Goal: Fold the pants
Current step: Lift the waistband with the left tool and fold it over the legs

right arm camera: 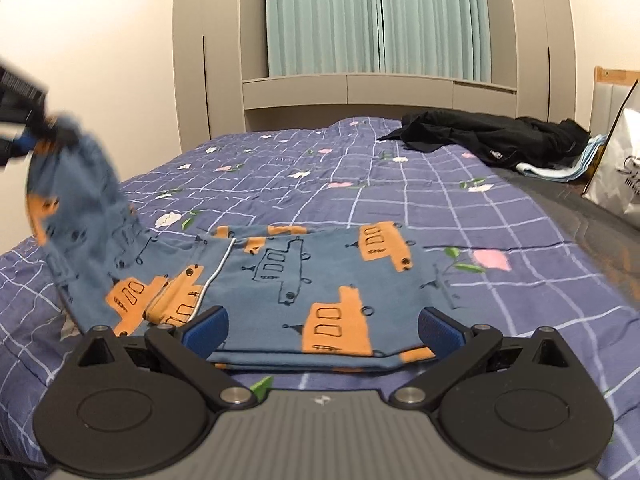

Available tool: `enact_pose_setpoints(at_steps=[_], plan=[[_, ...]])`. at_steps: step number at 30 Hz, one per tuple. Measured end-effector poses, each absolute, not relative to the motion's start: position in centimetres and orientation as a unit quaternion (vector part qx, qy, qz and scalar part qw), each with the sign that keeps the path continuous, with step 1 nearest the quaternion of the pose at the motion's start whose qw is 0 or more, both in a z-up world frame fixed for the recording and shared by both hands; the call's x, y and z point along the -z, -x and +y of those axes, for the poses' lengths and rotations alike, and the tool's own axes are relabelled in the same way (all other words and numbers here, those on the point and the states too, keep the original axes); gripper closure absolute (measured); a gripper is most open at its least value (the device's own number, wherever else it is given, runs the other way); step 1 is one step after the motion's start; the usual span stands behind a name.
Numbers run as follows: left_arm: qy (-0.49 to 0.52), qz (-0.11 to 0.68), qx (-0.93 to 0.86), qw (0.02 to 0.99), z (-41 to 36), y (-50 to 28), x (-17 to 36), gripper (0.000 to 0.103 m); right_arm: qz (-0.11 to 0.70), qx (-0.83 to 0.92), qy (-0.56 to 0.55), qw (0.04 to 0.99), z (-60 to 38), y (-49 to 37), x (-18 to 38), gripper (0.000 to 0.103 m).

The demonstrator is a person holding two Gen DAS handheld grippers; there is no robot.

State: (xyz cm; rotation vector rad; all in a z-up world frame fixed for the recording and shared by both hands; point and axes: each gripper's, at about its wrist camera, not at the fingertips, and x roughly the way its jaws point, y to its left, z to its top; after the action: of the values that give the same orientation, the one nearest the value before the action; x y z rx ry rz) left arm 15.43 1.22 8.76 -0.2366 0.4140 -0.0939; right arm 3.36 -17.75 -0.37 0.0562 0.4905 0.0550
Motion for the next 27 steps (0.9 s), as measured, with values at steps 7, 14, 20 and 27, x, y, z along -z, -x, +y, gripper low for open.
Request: enact_pose_setpoints(at_steps=[7,14,20,27], plan=[[0.058,0.192,0.135,0.970,-6.5,-15.2,-10.2,0.085,0.239,-0.008,-0.003,0.971,-20.0,-1.4,-0.6,0.000],[0.042,0.239,0.188,0.952,-12.4,-16.1,-6.9,0.085,0.251,0.018,0.025,0.968,-22.0,-0.2,-0.6,0.000],[0.016,0.277,0.210,0.938,-15.6,-16.6,-2.8,0.084,0.273,0.043,0.029,0.961,-23.5,0.5,0.0,0.000],[0.046,0.317,0.234,0.918,-15.8,-17.4,-0.3,0.063,0.302,0.065,0.031,0.950,-24.6,0.6,0.9,0.000]])
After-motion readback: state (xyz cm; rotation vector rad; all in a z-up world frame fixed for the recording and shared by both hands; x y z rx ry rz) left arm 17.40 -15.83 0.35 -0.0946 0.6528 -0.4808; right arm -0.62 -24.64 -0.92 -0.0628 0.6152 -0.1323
